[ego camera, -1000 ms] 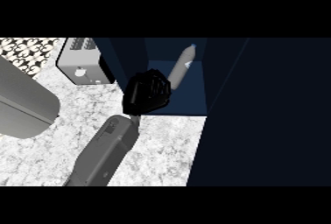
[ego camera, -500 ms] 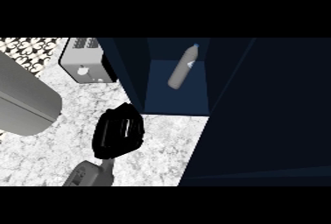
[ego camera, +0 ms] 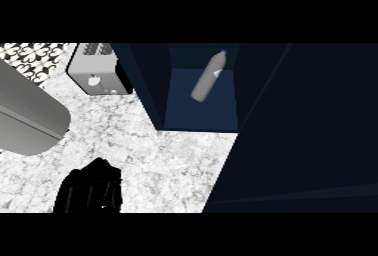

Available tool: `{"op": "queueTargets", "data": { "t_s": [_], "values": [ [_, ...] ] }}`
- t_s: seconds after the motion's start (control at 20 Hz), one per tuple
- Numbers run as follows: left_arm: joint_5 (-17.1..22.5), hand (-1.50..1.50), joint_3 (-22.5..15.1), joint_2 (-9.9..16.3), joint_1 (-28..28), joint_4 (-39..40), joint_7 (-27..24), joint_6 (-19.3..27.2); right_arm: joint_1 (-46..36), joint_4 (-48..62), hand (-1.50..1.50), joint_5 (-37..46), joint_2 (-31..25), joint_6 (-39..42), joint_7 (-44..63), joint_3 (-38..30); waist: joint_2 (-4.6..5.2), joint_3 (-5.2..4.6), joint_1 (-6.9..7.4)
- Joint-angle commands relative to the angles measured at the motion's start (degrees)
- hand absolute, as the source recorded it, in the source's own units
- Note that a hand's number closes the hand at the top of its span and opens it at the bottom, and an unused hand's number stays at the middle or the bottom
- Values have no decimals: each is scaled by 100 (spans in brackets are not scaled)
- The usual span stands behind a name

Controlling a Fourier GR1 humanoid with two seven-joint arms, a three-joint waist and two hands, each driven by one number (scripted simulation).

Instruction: Pick up the bottled water, place it into the cabinet and close the cabinet

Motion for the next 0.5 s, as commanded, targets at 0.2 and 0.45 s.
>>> {"op": "queueTargets", "data": {
  "t_s": [0.2, 0.45],
  "values": [
    [240, 150, 223, 644, 1579, -1075, -336, -456, -1167, -284, 150, 145, 1160, -37, 1333, 316, 28, -8, -20],
    [616, 150, 839, 974, 2024, -1398, -484, -807, -2387, 569, 150, 606, 2317, -141, 2078, -40, 41, -5, -77]
  ]
}}
